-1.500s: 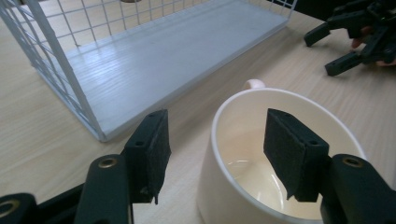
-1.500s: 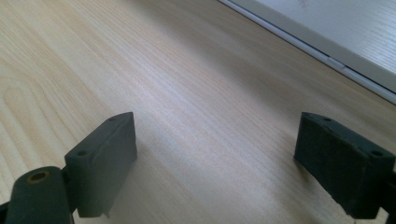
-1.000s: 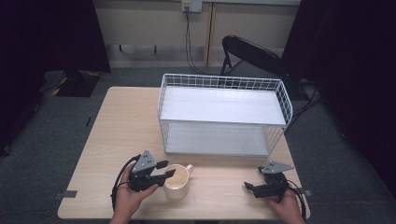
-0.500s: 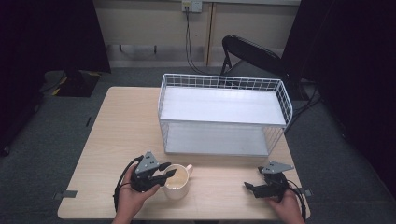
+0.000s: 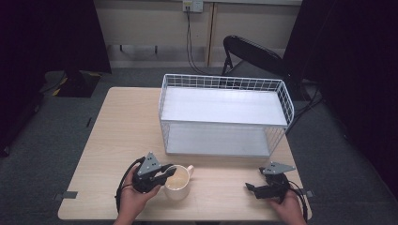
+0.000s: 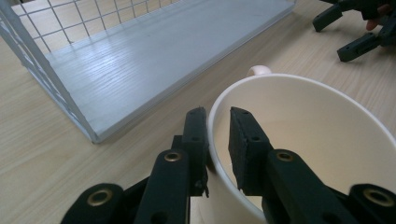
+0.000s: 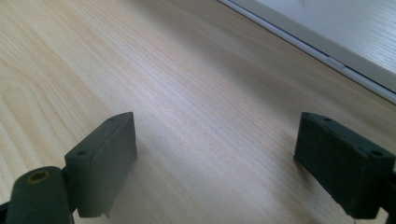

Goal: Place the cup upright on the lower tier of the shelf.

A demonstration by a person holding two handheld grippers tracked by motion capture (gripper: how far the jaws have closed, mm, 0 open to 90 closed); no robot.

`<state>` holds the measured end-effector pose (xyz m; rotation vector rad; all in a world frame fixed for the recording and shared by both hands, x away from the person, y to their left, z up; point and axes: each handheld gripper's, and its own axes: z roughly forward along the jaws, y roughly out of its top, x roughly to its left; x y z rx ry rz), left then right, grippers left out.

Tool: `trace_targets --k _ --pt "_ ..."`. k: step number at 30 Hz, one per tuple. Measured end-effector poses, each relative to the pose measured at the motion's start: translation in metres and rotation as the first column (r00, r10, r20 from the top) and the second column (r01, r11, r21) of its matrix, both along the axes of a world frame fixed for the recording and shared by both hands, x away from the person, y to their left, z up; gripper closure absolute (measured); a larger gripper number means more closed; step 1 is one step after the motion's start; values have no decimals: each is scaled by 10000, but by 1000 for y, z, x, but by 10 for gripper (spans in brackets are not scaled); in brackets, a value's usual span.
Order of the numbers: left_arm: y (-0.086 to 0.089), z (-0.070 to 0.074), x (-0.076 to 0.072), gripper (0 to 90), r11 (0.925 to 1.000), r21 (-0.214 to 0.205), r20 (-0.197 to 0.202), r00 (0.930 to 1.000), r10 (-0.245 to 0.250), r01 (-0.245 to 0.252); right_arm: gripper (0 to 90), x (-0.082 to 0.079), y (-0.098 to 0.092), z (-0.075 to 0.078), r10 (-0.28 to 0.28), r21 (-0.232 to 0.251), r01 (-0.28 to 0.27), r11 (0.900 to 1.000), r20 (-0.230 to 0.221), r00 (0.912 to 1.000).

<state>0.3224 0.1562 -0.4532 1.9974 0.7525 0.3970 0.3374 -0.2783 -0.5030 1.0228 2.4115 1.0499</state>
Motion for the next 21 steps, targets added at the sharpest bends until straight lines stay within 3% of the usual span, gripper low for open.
trace_targets --k 14,21 --pt "-5 4 -4 817 9993 303 433 9989 185 -199 123 0 0 0 -15 2 15 10000 -10 10000" --pt "-2 12 -6 818 9993 -118 334 9988 357 -354 123 0 0 0 -10 1 10 10000 -1 10000"
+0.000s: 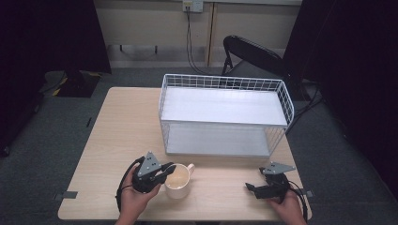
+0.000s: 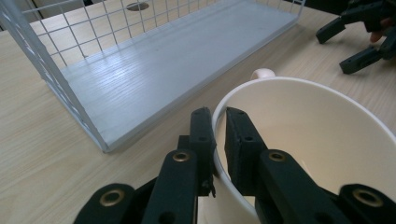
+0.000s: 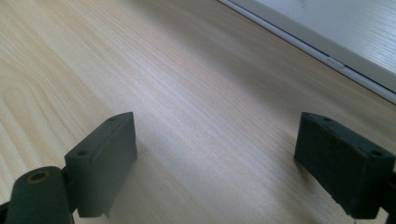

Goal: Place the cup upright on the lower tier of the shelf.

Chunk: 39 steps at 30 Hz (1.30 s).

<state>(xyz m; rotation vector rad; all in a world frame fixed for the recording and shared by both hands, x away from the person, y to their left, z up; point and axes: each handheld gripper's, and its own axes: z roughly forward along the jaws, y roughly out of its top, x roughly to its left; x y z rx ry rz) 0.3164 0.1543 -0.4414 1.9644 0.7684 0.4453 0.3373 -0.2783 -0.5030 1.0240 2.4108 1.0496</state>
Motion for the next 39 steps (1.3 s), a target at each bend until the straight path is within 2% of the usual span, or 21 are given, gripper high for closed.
trace_targets --k 3,16,22,30,35,39 --pt "0 2 0 818 9998 -116 11 9999 140 -140 123 0 0 0 0 -2 0 10000 -3 10000" --pt "-10 11 7 818 9991 -3 173 9990 422 -422 122 0 0 0 -6 -2 6 10000 -8 10000" --pt "-20 14 13 819 9988 -122 277 9984 487 -484 123 0 0 0 -6 -1 6 10000 -10 10000" --pt "-38 16 20 819 9987 56 376 9980 503 -505 122 0 0 0 -7 -2 7 10000 -11 10000" --pt "-48 18 25 818 9986 -57 432 9977 529 -527 122 0 0 0 -4 -2 4 10000 0 10000" --pt "-55 19 29 818 9986 75 421 9977 528 -532 123 0 0 0 -6 1 6 10000 -11 10000"
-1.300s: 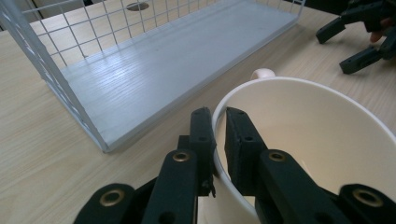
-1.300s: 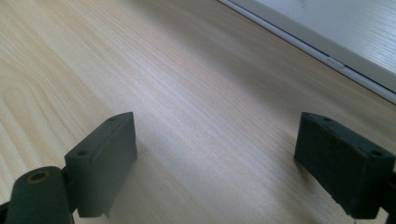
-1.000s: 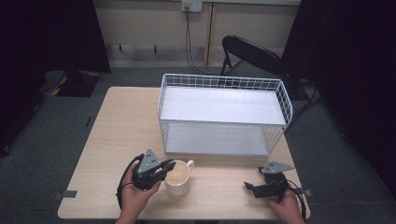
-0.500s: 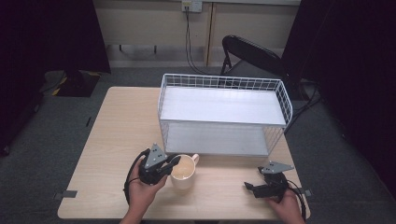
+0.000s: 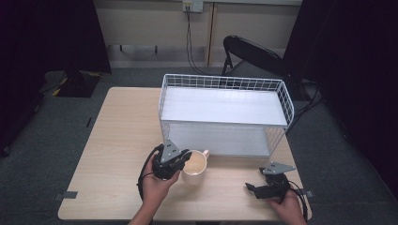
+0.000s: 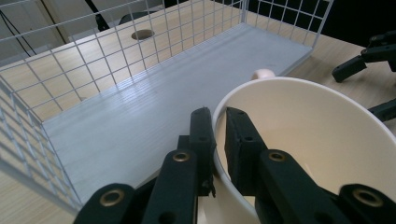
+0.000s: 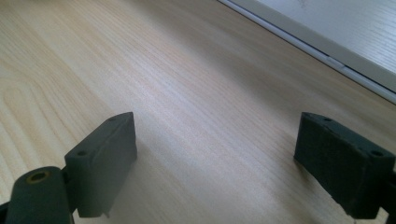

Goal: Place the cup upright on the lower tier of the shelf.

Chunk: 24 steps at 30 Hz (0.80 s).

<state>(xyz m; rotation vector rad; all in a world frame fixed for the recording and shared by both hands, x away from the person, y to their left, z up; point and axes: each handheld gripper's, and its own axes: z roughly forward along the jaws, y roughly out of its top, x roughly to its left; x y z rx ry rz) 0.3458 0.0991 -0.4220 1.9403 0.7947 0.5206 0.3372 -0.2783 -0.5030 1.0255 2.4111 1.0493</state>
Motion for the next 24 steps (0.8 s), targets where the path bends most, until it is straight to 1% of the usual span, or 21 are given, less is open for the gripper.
trace_targets --k 7,10,19,24 --pt "-11 1 7 818 9998 72 43 9998 180 -180 122 0 0 0 -2 0 2 10000 -11 10000" --pt "-16 2 9 818 9995 206 111 9997 230 -233 122 0 0 0 -4 1 4 10000 -11 10000" --pt "-23 -2 18 818 9985 180 126 9986 519 -521 123 0 0 0 10 -7 -10 10000 -1 10000" --pt "-28 -3 21 818 9974 196 223 9974 682 -687 122 0 0 0 -2 -2 2 10000 -13 10000"
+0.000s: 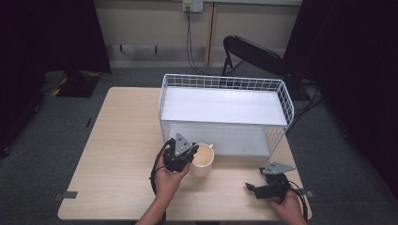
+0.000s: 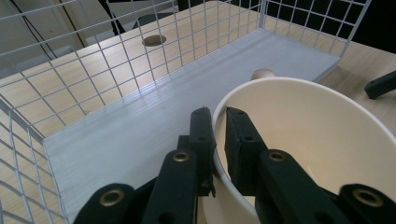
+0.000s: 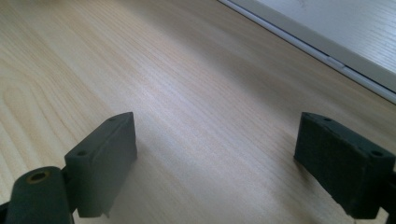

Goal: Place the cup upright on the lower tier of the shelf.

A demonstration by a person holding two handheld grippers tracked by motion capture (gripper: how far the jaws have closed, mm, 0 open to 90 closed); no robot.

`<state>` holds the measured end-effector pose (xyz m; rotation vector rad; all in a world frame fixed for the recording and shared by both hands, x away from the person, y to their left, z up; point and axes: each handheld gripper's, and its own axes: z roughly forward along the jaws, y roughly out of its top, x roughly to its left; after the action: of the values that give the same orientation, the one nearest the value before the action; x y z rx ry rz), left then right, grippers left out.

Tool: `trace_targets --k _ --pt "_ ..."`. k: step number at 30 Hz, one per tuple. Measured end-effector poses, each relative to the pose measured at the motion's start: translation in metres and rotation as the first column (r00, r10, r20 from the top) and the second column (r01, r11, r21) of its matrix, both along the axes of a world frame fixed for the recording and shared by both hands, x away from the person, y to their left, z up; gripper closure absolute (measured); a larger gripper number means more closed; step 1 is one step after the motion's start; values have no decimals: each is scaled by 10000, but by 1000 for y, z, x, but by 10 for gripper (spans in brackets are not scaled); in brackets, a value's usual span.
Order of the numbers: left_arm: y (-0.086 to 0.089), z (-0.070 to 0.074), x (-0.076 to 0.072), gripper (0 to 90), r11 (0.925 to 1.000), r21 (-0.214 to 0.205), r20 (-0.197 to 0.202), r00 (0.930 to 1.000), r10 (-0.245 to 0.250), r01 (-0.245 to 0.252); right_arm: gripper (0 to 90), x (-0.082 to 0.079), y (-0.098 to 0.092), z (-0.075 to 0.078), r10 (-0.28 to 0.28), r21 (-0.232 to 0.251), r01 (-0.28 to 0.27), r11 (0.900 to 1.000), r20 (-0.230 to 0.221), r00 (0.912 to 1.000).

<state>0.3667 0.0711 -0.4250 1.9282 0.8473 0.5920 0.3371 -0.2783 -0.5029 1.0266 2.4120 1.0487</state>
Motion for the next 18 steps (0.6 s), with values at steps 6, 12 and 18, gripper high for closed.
trace_targets --k 6,12,18 --pt "-5 0 4 818 9998 23 87 9998 197 -198 122 0 0 0 -3 2 3 10000 0 10000" --pt "-10 0 8 818 9996 60 73 9996 258 -258 123 0 0 0 4 -2 -4 10000 4 10000" --pt "-14 -2 13 818 9988 123 66 9989 465 -465 122 0 0 0 5 0 -5 10000 3 10000"
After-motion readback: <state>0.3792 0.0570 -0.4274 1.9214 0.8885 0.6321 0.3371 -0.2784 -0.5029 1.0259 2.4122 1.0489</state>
